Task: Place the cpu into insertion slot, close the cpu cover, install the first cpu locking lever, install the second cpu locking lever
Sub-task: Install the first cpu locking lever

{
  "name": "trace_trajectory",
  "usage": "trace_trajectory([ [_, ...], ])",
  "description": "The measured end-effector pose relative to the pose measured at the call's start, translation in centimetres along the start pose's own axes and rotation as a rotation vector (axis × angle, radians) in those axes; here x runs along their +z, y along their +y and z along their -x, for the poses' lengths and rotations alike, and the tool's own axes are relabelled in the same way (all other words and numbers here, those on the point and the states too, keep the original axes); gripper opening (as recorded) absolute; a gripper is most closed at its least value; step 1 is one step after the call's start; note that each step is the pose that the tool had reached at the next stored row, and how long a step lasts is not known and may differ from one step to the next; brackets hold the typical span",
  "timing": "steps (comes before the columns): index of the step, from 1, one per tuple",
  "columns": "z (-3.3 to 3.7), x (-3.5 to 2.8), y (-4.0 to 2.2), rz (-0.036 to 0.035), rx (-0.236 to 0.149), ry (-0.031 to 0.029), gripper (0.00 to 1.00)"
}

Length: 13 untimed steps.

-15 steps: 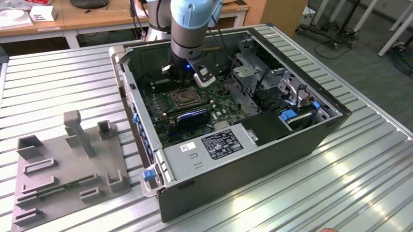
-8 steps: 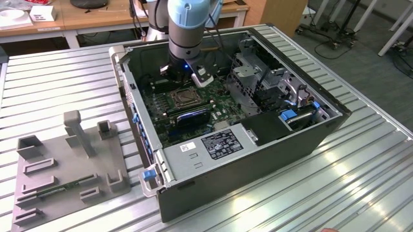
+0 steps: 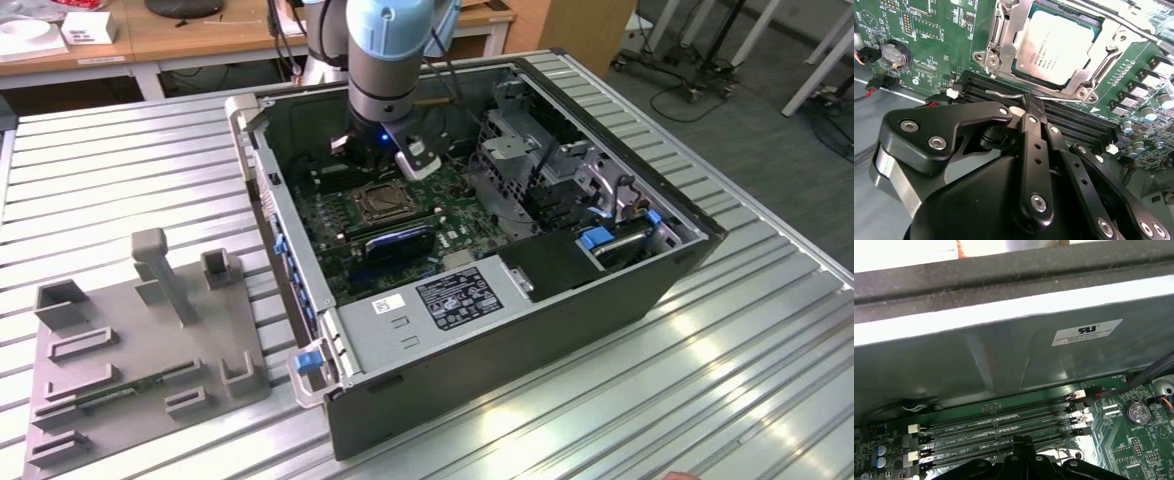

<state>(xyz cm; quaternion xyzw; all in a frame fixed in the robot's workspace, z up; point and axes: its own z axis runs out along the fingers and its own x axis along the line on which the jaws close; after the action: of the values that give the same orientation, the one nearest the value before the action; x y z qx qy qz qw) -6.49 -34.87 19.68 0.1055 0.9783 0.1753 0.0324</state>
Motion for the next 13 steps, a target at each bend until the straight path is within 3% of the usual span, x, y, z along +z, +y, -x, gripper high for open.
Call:
trace_trajectory([
  [13,0.25,0.37,-0.06,-0.0009,0.002,-0.0009,0.11],
])
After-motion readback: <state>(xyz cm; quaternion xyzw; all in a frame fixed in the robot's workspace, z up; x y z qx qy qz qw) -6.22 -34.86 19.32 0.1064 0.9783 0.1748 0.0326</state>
